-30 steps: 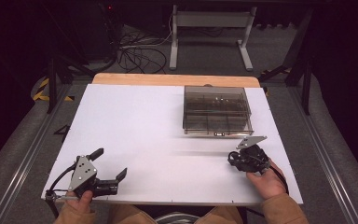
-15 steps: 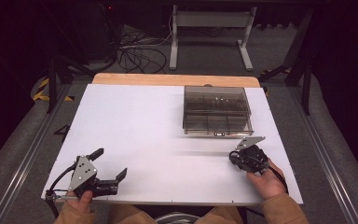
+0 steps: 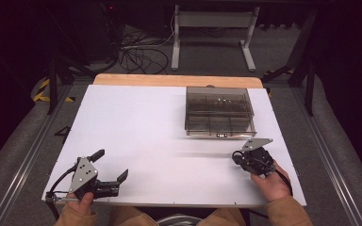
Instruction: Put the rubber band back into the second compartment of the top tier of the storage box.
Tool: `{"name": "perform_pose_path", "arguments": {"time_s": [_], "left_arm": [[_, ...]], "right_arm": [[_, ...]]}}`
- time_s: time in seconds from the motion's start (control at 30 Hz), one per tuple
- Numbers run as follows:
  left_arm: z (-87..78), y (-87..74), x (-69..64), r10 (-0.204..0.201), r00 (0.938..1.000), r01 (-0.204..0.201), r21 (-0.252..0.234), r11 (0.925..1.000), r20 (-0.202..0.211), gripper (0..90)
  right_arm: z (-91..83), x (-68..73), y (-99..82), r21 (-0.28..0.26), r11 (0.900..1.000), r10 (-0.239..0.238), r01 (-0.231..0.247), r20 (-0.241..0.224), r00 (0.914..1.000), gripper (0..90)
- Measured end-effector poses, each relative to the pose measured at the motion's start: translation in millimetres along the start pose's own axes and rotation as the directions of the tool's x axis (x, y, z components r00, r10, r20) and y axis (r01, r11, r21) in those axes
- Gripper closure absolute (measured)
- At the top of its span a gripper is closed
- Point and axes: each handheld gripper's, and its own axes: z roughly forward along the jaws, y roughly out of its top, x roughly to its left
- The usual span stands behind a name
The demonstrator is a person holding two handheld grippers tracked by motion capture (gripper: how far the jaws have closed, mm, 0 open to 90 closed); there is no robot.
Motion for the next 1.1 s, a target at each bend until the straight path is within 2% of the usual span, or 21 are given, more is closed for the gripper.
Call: {"name": "perform_pose_path", "arguments": {"time_s": [0.27, 0.5, 1.1], "left_arm": [[0.0, 0.0, 0.0, 0.001, 1.0000, -0.001, 0.001, 1.0000, 0.000, 1.2], [-0.1, 0.1, 0.1, 0.001, 1.0000, -0.001, 0.000, 1.0000, -0.001, 1.2], [0.0, 0.1, 0.1, 0.003, 1.0000, -0.003, 0.000, 1.0000, -0.002, 1.2]], "right_arm": [[-13.0, 4.5, 1.4, -0.072, 0.9974, -0.012, 0.012, 0.014, 0.9998, 87.0], [-22.5, 5.6, 1.2, -0.135, 0.9906, -0.019, 0.022, 0.021, 0.9996, 87.0], [-26.0, 7.8, 2.9, -0.145, 0.9890, -0.026, 0.028, 0.020, 0.9995, 87.0]]}}
